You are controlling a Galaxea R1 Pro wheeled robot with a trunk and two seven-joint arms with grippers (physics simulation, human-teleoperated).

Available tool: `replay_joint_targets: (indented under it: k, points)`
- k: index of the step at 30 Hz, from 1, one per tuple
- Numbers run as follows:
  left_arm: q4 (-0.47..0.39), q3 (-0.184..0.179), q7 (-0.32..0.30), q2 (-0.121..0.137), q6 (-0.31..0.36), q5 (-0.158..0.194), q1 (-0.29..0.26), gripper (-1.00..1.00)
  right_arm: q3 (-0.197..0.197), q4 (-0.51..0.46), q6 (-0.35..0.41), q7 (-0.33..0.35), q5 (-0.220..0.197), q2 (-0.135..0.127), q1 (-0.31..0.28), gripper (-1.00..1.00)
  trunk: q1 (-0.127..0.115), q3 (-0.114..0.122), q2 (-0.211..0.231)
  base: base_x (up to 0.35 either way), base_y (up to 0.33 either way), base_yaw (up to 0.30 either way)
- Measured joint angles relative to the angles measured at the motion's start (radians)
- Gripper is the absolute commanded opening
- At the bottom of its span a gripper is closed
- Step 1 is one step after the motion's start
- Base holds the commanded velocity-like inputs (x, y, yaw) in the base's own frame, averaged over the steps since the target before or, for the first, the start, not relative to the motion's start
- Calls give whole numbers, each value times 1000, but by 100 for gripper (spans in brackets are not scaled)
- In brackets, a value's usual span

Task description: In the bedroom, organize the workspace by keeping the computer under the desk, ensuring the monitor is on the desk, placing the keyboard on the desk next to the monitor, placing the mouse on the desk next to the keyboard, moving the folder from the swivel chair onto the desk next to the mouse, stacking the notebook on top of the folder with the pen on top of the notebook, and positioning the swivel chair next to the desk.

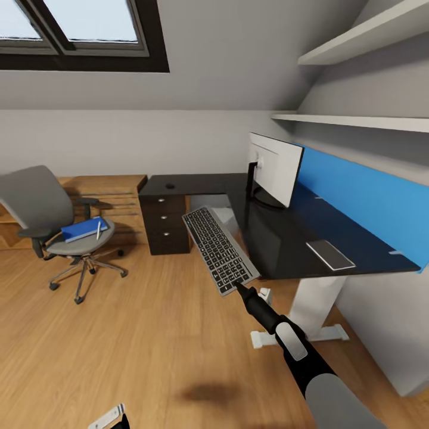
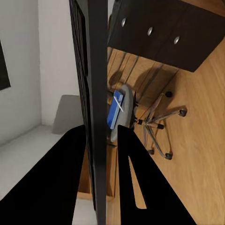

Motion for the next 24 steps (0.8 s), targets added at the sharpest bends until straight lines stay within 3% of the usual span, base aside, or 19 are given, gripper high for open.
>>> replay_joint_targets:
  k: [5, 24]
  points:
    - [0, -1, 0, 0, 0, 0, 0, 100, 0, -1, 1, 0, 1, -1, 0, -100, 0, 0, 0, 242, 205, 0]
    - [0, -2, -3, 0, 0, 0, 0, 100, -1, 0, -2, 0, 2, -7, 1, -100, 0, 0, 0, 278, 74, 0]
